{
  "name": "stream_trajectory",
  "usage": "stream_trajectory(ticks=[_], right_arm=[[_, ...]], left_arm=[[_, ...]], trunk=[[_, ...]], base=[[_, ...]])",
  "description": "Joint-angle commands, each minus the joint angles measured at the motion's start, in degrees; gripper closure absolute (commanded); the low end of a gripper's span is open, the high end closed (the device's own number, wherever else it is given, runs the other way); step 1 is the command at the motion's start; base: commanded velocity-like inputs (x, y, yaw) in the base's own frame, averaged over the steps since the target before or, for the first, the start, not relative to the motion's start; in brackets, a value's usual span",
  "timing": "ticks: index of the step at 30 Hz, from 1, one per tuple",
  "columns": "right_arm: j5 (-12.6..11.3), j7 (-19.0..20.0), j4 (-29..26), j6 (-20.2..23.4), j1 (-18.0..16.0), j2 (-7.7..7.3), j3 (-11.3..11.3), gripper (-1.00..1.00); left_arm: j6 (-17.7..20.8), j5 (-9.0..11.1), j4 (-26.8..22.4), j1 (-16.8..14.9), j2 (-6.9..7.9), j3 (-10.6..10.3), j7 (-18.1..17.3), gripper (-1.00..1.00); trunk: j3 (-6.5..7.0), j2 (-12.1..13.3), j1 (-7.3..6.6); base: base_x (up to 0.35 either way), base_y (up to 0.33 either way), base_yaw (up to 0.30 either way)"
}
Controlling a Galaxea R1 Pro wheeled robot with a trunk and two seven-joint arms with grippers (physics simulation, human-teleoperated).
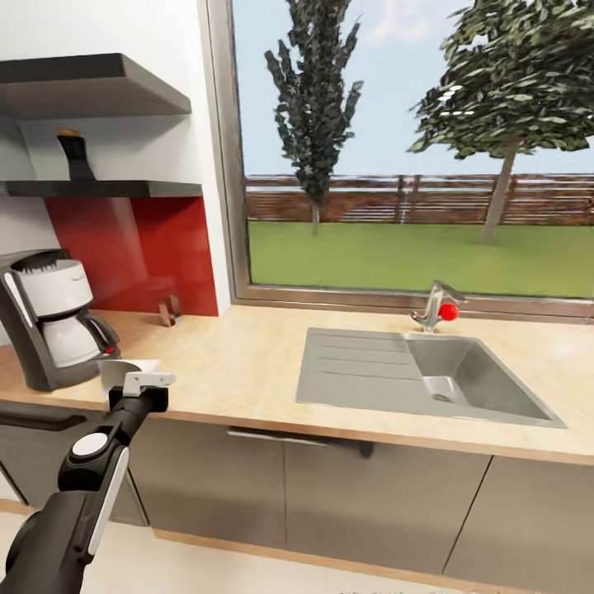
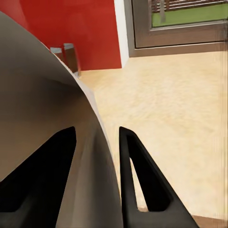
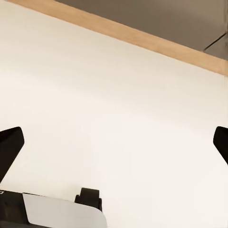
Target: Set up a coffee station on the kitchen countertop: keep the coffee maker on the countertop, move the bottle of coffee from the kitchen shelf to the counter next to the coffee maker, place a paper coffee filter on top of the coffee maker, put the saucer next to the coffee maker with the coffee cup on the saucer, and place the electric kettle next to the coffee maker.
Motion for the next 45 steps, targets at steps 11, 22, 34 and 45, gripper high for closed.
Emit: stream_trajectory(ticks=[11, 22, 34, 45], right_arm=[[0.2, 0.0, 0.1, -0.2, -0.1, -0.04, 0.3, -1.00], [0.2, 0.0, 0.1, -0.2, -0.1, -0.06, 0.3, -1.00], [0.1, 0.0, 0.0, 0.0, -0.1, 0.00, 0.3, -1.00], [0.2, 0.0, 0.1, -0.1, -0.1, -0.06, 0.3, -1.00]], left_arm=[[0.3, -0.6, -0.1, 0.0, 0.02, 0.1, -0.3, 1.00], [0.3, -0.6, -0.1, 0.0, 0.00, 0.1, -0.3, 1.00], [0.4, -0.6, -0.1, 0.0, 0.06, 0.0, -0.4, 1.00], [22.8, 4.5, -0.6, -6.3, -2.57, -1.0, -3.0, 1.00]], trunk=[[-0.08, -0.1, 0.01], [-0.08, -0.1, 0.01], [-0.08, -0.1, 0.01], [-0.08, -0.1, 0.01]], base=[[0.000, 0.160, -0.159], [0.000, 0.306, -0.007], [0.028, 0.096, 0.000], [0.001, 0.001, 0.000]])
